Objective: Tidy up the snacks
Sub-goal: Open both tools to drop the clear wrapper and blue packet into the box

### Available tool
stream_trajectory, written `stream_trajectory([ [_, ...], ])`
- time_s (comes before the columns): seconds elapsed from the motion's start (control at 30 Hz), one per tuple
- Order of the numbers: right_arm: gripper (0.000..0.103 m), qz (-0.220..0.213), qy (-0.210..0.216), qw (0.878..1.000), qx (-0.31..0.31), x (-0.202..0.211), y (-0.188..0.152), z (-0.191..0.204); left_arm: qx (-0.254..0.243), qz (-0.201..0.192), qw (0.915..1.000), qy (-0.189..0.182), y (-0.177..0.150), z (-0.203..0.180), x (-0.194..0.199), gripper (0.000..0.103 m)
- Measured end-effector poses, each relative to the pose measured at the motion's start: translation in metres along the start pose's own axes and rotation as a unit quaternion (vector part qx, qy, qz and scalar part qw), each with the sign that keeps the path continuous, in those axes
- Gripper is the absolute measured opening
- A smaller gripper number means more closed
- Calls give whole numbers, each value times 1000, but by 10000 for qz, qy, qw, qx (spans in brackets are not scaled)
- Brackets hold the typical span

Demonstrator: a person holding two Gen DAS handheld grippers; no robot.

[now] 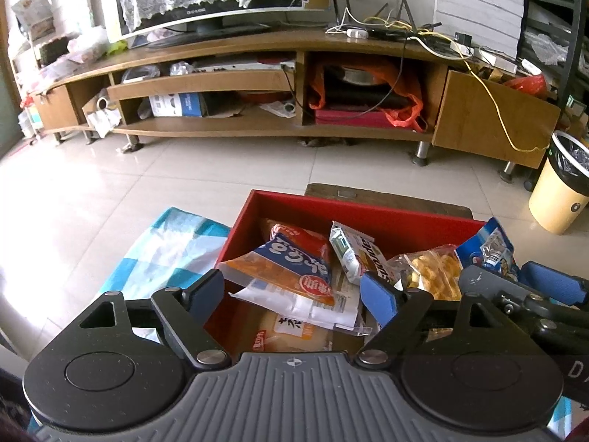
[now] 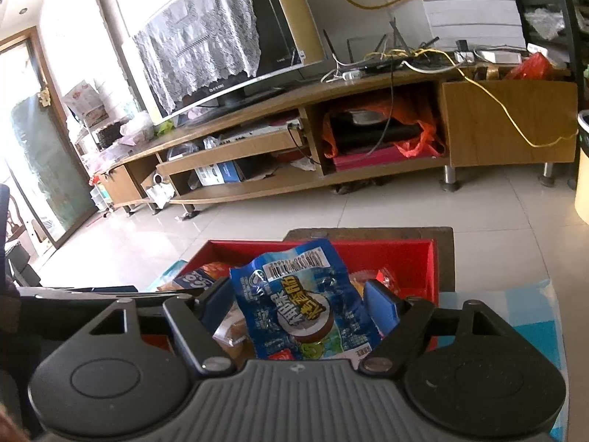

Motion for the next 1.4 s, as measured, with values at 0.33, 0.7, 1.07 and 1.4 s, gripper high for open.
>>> stream_trajectory([
  [0.33, 76, 105, 68, 9999, 90, -6, -3, 7, 22, 41, 10000, 58, -2, 8, -1, 87],
  [0.7, 75, 179, 23, 9998, 31, -12, -6, 4, -26, 68, 10000, 26, -5, 8, 0, 87],
  [1.07, 75, 96, -9, 9999, 37, -7, -5, 4, -31, 45, 9999, 105, -5, 9, 2, 90],
  [1.4, 75, 47, -82, 9999, 81, 0, -3, 4, -29, 19, 9998, 193, -5, 14, 5, 93],
])
Point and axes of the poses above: each gripper's, at about its wrist camera, not at the fingertips, and x roughly against the way its jaws point, z to its left, y to its top, the point moved 2 cm from there along -x, roughly the way its jaws point
